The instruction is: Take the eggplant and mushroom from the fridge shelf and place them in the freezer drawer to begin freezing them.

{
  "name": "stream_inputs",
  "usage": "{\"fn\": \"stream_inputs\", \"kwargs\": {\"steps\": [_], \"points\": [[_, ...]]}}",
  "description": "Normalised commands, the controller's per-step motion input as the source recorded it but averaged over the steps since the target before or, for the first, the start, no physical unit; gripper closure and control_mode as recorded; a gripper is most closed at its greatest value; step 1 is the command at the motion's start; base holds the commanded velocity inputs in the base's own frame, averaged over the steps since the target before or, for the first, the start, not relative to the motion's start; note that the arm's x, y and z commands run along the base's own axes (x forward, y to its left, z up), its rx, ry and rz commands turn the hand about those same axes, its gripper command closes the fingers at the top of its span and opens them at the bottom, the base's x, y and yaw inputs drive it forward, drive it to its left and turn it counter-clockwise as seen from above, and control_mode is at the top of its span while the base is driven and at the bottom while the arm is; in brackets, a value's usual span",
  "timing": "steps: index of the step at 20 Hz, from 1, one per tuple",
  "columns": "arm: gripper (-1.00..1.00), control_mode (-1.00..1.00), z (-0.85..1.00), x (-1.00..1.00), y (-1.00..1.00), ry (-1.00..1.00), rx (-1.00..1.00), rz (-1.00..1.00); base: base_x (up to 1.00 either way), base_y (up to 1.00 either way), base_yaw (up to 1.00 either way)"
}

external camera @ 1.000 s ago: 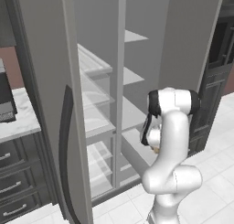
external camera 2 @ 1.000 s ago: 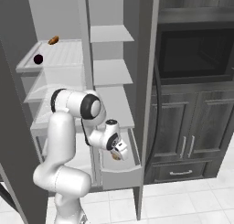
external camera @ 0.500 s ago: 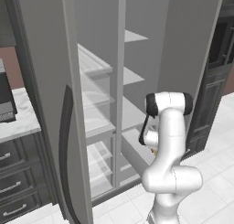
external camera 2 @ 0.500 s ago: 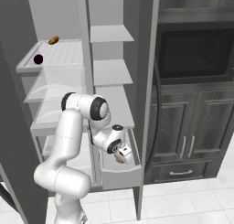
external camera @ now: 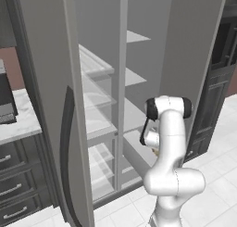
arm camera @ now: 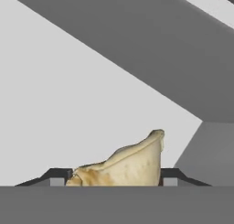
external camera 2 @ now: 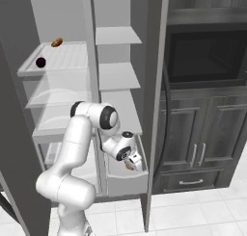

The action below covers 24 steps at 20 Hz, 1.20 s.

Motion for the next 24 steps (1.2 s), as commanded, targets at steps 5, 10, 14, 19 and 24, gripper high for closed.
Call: {"fn": "stream_inputs", "kwargs": {"steps": [5,10,14,19,24], "points": [[-1.00,-1.00,-0.11,0.20,0.00,-0.01,-0.05,0.00,0.00,0.00,0.00],[-1.00,-1.00,0.15,-0.13,0.00,-0.01,0.00,-0.01,0.00,0.00,0.00],[-1.00,-1.00,0.72,-0.55,0.10,-0.11,0.00,-0.03,0.00,0.00,0.00],[-1.00,-1.00,1.00,-0.72,0.25,-0.19,0.00,-0.05,0.00,0.00,0.00],[-1.00,-1.00,1.00,-0.74,0.27,-0.24,-0.04,-0.04,0.00,0.00,0.00]]}}
